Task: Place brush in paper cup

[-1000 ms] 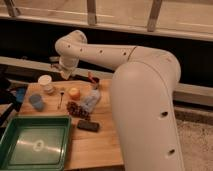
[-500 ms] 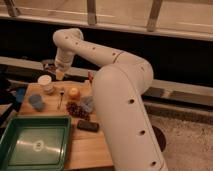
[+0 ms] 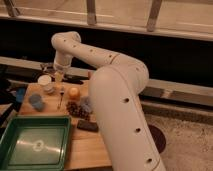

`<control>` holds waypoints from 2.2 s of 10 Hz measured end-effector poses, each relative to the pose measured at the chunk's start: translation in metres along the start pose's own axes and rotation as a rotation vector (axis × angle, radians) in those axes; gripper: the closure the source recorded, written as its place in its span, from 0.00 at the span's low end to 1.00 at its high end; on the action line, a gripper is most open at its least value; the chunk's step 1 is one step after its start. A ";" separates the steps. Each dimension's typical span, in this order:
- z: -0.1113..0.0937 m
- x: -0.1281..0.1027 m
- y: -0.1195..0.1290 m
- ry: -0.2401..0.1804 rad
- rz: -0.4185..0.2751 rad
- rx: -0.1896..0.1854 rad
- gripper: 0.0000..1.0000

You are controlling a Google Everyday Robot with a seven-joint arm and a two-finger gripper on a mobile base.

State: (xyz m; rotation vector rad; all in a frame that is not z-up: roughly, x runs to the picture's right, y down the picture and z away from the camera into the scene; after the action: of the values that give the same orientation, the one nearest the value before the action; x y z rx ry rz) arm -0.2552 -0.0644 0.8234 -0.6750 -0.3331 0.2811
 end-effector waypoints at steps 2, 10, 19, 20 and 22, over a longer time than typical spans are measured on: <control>0.010 -0.010 0.004 -0.015 -0.029 0.001 1.00; 0.052 -0.041 0.011 -0.043 -0.090 -0.004 1.00; 0.058 -0.025 -0.025 -0.029 -0.035 0.055 1.00; 0.060 -0.023 -0.026 -0.030 -0.028 0.054 1.00; 0.064 -0.016 -0.034 -0.034 -0.011 0.059 1.00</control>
State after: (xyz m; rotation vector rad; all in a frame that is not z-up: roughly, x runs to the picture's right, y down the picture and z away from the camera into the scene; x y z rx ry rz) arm -0.2893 -0.0594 0.8885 -0.6103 -0.3596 0.2908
